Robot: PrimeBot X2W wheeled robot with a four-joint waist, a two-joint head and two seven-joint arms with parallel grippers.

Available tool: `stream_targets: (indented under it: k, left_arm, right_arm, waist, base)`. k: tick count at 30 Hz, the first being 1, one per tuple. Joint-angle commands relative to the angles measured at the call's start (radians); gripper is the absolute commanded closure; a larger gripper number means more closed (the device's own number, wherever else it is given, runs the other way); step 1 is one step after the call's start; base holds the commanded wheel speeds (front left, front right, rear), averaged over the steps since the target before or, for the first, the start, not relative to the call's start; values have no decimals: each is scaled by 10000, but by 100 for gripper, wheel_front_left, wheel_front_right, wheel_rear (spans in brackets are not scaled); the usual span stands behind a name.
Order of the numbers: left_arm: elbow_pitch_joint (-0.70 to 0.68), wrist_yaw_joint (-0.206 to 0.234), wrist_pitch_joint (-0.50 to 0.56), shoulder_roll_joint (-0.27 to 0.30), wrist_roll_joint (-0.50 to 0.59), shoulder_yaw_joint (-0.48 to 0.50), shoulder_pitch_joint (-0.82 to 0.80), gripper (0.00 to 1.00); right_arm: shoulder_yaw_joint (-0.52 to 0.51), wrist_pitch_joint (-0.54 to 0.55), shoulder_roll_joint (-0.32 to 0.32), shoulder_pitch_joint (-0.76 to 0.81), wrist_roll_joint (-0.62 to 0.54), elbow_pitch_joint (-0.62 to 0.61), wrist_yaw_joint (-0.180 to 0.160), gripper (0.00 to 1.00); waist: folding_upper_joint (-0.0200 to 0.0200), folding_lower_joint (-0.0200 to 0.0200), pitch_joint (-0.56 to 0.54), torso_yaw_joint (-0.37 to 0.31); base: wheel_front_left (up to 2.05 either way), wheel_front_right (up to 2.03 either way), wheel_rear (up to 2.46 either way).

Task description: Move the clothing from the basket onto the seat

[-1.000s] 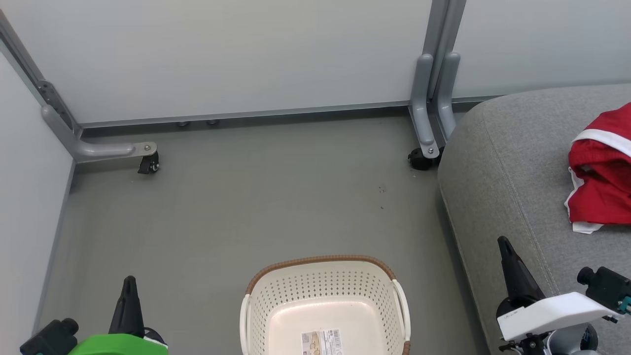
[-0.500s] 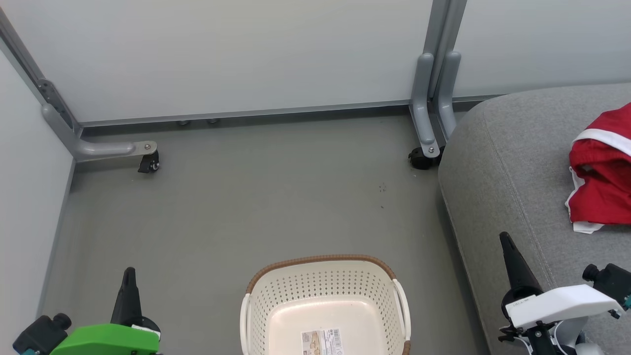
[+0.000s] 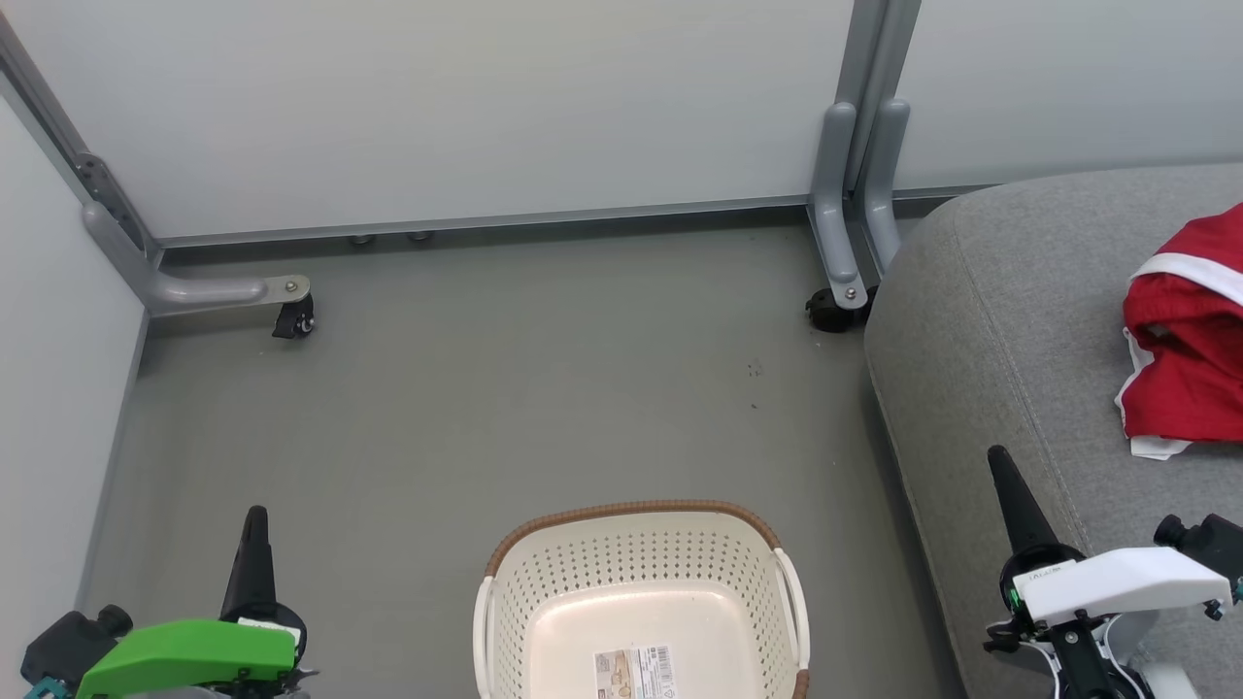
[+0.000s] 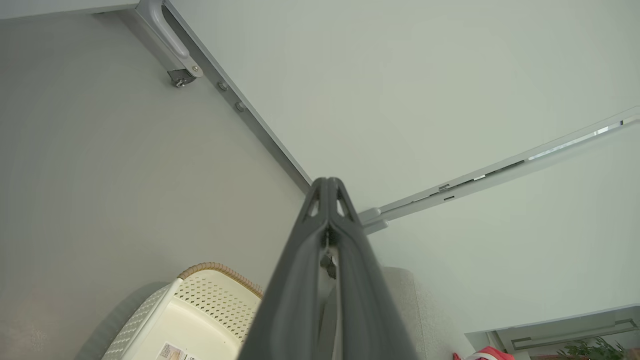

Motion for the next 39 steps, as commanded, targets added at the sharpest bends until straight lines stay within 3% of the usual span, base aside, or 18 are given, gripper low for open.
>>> stream_targets:
  k: [1,39]
  left_arm:
    - [-55,-49,81,29,-311,62,-264,100]
    - [80,-200,951,-57,-3669,275,-825,100]
  right_arm:
    - [-43,49,-65,-217,312,11,3,100]
    - [-392,516,-21,-927,3681,943,5,100]
  waist:
    - [0,0,2,2]
    - [0,0,63,41]
  base:
    - [0,0,0]
    - [0,0,0]
